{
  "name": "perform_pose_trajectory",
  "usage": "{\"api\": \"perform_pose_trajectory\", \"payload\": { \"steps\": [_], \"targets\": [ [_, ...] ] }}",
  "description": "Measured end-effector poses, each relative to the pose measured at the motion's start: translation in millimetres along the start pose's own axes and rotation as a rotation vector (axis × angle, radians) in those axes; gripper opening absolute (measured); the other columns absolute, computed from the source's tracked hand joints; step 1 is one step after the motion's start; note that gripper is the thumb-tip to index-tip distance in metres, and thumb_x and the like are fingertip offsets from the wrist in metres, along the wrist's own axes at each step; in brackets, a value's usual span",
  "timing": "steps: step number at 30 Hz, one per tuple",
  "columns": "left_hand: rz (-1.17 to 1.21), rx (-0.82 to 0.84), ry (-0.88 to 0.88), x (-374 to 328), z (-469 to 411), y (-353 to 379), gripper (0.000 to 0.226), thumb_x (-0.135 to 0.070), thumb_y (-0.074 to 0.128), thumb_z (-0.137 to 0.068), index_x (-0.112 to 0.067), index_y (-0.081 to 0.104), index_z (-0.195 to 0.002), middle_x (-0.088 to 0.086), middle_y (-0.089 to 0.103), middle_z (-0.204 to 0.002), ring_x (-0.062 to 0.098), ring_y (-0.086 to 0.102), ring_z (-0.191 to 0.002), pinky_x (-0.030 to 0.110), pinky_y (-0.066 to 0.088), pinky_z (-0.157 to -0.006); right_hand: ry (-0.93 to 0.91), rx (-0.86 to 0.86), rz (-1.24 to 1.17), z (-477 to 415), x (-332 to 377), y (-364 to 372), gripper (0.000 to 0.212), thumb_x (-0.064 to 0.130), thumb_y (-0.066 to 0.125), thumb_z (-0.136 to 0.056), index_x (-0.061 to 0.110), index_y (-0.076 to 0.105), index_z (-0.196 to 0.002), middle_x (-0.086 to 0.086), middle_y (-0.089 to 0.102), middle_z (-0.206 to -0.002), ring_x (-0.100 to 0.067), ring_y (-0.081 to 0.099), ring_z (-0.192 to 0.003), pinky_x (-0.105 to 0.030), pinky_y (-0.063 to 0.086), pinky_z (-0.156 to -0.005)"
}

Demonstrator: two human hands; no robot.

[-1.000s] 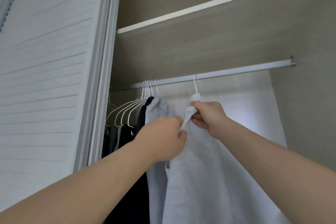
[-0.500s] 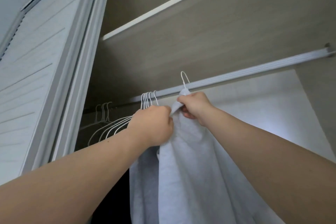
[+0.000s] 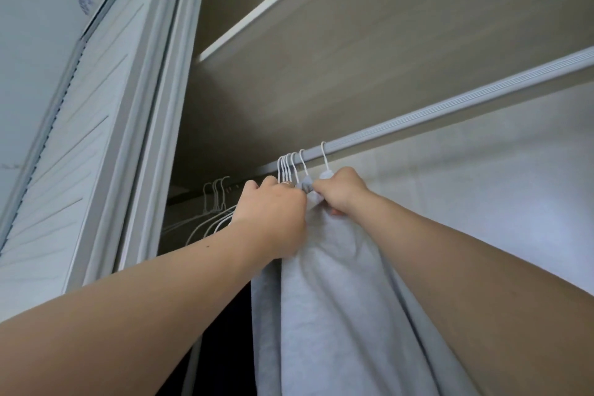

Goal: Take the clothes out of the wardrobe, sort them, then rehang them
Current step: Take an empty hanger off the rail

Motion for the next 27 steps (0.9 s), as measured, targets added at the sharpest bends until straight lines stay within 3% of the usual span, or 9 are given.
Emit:
{"api": "perform_pose_trajectory", "payload": {
  "steps": [3, 9, 12, 16, 18, 20, 22, 27],
  "targets": [
    [-0.078, 0.024, 0.004, 3.3, -2.4, 5.6, 0.027, -0.024, 0.048, -0.09, -0.032, 0.053, -0.116, 0.0, 0.053, -0.116, 0.027, 0.045, -0.111, 0.041, 0.031, -0.085, -0.037, 0.008, 0.063, -2.6, 1.3, 9.7, 0.025, 0.03, 0.068, -0.075, 0.014, 0.055, -0.061, -0.001, 0.057, -0.06, -0.024, 0.059, -0.063, -0.023, 0.033, -0.043],
    [-0.143, 0.08, -0.016, 10.3, -0.4, 17.0, 0.036, -0.027, 0.052, -0.091, -0.033, 0.05, -0.126, 0.001, 0.052, -0.115, 0.026, 0.044, -0.11, 0.039, 0.029, -0.083, -0.07, 0.059, 0.141, -10.2, 1.5, 26.7, 0.018, 0.032, 0.065, -0.077, 0.015, 0.065, -0.083, -0.01, 0.07, -0.097, -0.03, 0.064, -0.09, -0.027, 0.044, -0.069],
    [-0.128, 0.106, -0.027, 12.8, 3.4, 18.4, 0.036, -0.026, 0.051, -0.091, -0.034, 0.047, -0.126, 0.001, 0.052, -0.115, 0.027, 0.046, -0.11, 0.041, 0.033, -0.087, -0.075, 0.041, 0.168, -6.9, 1.7, 28.0, 0.014, 0.033, 0.063, -0.079, 0.019, 0.062, -0.083, -0.01, 0.07, -0.104, -0.032, 0.064, -0.096, -0.03, 0.049, -0.076],
    [-0.106, 0.088, -0.048, 14.9, 11.8, 12.8, 0.033, -0.03, 0.044, -0.093, -0.033, 0.047, -0.126, 0.0, 0.055, -0.116, 0.025, 0.047, -0.107, 0.038, 0.031, -0.083, -0.095, 0.043, 0.201, 4.2, 3.3, 21.6, 0.017, 0.035, 0.057, -0.087, 0.02, 0.056, -0.078, -0.01, 0.068, -0.101, -0.029, 0.063, -0.091, -0.027, 0.044, -0.067],
    [-0.08, 0.107, -0.064, 19.3, 17.4, 7.2, 0.034, -0.035, 0.044, -0.094, -0.028, 0.05, -0.126, -0.001, 0.055, -0.122, 0.025, 0.048, -0.111, 0.039, 0.033, -0.085, -0.132, 0.084, 0.239, 13.5, 4.3, 18.3, 0.023, 0.037, 0.053, -0.092, 0.017, 0.061, -0.099, -0.01, 0.066, -0.11, -0.029, 0.06, -0.103, -0.026, 0.043, -0.077],
    [-0.063, 0.122, -0.077, 25.4, 25.3, -0.2, 0.041, -0.04, 0.045, -0.094, -0.026, 0.05, -0.132, 0.0, 0.053, -0.13, 0.026, 0.048, -0.118, 0.042, 0.036, -0.092, -0.179, 0.119, 0.28, 27.6, 4.5, 13.9, 0.035, 0.038, 0.052, -0.093, 0.015, 0.056, -0.12, -0.008, 0.061, -0.122, -0.026, 0.051, -0.12, -0.026, 0.04, -0.092],
    [-0.065, 0.108, -0.077, 30.7, 37.4, -10.0, 0.044, -0.042, 0.044, -0.094, -0.028, 0.048, -0.135, -0.001, 0.053, -0.132, 0.026, 0.047, -0.121, 0.044, 0.037, -0.096, -0.223, 0.16, 0.319, 47.3, 5.5, 7.5, 0.047, 0.041, 0.051, -0.093, 0.017, 0.047, -0.134, -0.008, 0.052, -0.135, -0.026, 0.043, -0.128, -0.029, 0.039, -0.097],
    [-0.084, -0.015, -0.047, 37.1, 83.6, -40.3, 0.045, -0.049, 0.044, -0.094, -0.032, 0.051, -0.136, -0.006, 0.051, -0.142, 0.025, 0.036, -0.137, 0.045, 0.032, -0.107, -0.361, 0.183, 0.345, 112.1, 15.6, -9.4, 0.062, 0.046, 0.05, -0.095, 0.025, 0.03, -0.149, -0.003, 0.03, -0.156, -0.027, 0.027, -0.142, -0.045, 0.03, -0.112]
  ]
}}
Point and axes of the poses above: each hand's wrist, its own z-axis away from the middle knuckle, its own y-axis out of the palm, x = y × z, the point moved 3 cm from there along -z, towards the middle knuckle
